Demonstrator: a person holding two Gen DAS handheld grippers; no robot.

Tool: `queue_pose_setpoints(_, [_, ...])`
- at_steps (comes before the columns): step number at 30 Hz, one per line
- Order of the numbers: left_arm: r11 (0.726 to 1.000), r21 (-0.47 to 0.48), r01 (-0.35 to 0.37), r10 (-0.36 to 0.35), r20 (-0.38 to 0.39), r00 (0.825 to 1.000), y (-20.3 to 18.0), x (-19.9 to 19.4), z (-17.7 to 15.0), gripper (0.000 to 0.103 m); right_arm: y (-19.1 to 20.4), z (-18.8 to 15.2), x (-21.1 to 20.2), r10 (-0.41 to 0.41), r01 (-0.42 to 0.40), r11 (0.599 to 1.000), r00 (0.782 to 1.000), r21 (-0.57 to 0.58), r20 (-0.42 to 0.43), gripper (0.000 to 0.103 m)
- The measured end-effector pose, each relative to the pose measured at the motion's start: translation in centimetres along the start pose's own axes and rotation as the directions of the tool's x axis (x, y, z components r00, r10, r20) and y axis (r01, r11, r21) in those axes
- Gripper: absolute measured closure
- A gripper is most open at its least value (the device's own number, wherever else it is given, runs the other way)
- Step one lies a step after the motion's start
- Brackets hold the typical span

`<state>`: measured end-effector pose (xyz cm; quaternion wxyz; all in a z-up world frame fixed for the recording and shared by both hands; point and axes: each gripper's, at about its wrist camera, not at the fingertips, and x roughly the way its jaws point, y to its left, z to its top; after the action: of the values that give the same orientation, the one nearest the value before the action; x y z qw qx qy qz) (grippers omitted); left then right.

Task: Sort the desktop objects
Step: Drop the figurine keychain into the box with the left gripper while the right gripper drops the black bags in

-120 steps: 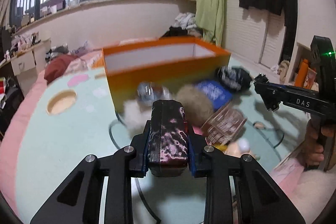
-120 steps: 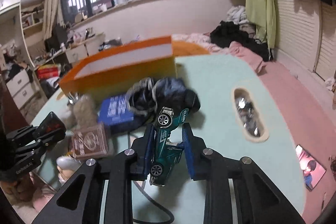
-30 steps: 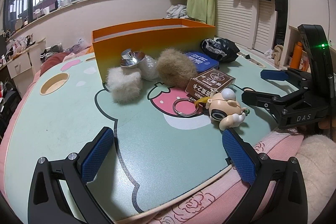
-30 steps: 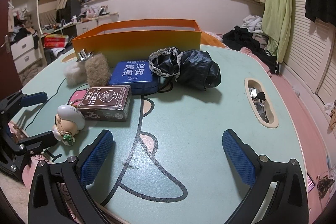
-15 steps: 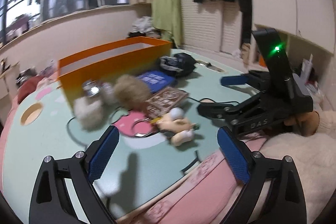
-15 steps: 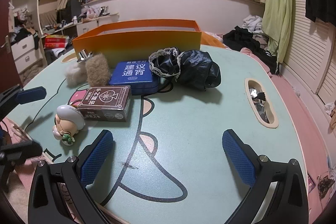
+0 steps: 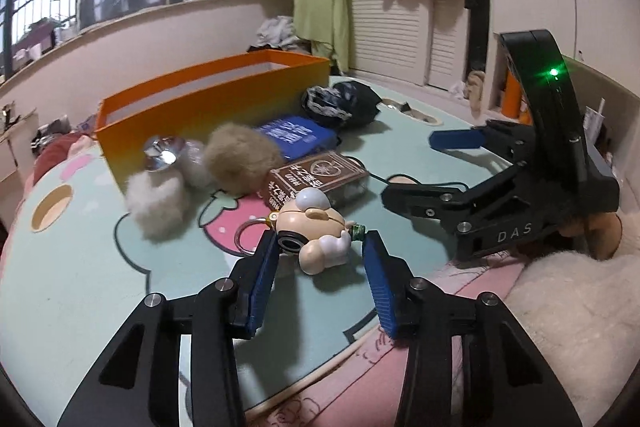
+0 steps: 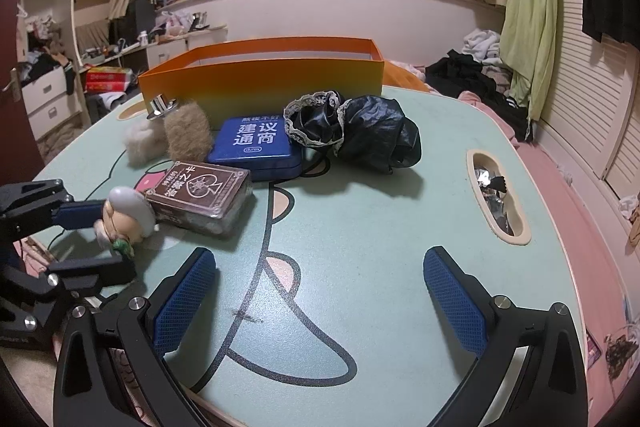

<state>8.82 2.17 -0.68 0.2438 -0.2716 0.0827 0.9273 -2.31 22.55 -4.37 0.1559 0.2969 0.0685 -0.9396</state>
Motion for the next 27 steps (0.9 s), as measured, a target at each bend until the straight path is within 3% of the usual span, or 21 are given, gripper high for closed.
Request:
queue_pose_setpoints(3, [1.000, -0.004, -0.012, 0.012, 0.002, 1.000, 0.1, 0.1, 0.1, 0.058, -0.7, 0.2, -0.5, -0.019, 0.019, 0.999, 1.000, 0.044, 0.014, 0.000])
queue_pose_setpoints(7, [0.999, -0.006, -0.036, 0.036, 0.029, 0.999, 0.0, -0.3, 0.0, 0.058, -0.9, 2.9, -2.7, -0.098, 0.094, 0.995, 0.990, 0.040, 0.106, 0.000])
queue_pose_setpoints(10, [0.999, 0.000, -0.055, 0.055, 0.061, 0.997, -0.1, -0.7, -0.1, 0.058, -1.8, 5.9, -1.8, -0.045, 0.040, 0.995, 0.997, 0.091, 0.060, 0.000])
queue_pose_setpoints(12, [0.998, 0.002, -0.062, 0.062, 0.076, 0.995, -0.1, -1.1, -0.2, 0.058, -2.9, 7.4, -0.5, -0.017, 0.013, 0.985, 1.000, 0.170, 0.020, 0.006])
queue_pose_setpoints(15, [0.998, -0.003, -0.063, 0.063, 0.092, 0.994, 0.1, -1.3, -0.2, 0.058, -3.7, 9.4, 2.1, 0.077, -0.063, 0.964, 0.996, 0.257, -0.042, 0.007])
queue_pose_setpoints(17, [0.998, -0.012, -0.061, 0.062, 0.100, 0.993, 0.3, -1.4, -0.2, 0.058, -4.4, 9.9, 3.6, 0.099, -0.070, 0.949, 0.992, 0.306, -0.078, 0.007])
queue_pose_setpoints(19, [0.998, -0.014, -0.066, 0.067, 0.109, 0.992, 0.3, -1.6, -0.2, 0.058, -5.2, 10.1, 5.7, 0.149, -0.092, 0.927, 0.980, 0.363, -0.134, 0.025])
queue_pose_setpoints(20, [0.998, -0.013, -0.069, 0.070, 0.115, 0.991, 0.2, -1.7, -0.2, 0.058, -5.4, 9.8, 6.5, 0.181, -0.107, 0.915, 0.970, 0.389, -0.161, 0.053])
queue_pose_setpoints(21, [0.997, -0.014, -0.071, 0.072, 0.119, 0.990, 0.2, -1.8, -0.1, 0.058, -5.7, 9.6, 6.8, 0.217, -0.137, 0.903, 0.963, 0.408, -0.157, 0.060])
queue_pose_setpoints(23, [0.996, -0.020, -0.082, 0.084, 0.124, 0.989, 0.5, -2.1, 0.0, 0.058, -6.2, 9.4, 5.4, 0.255, -0.194, 0.889, 0.962, 0.416, -0.098, 0.070])
queue_pose_setpoints(27, [0.994, -0.046, -0.104, 0.109, 0.135, 0.985, 1.4, -2.7, 1.4, 0.058, -6.6, 10.3, 0.6, 0.195, -0.199, 0.911, 0.980, 0.361, 0.047, 0.072])
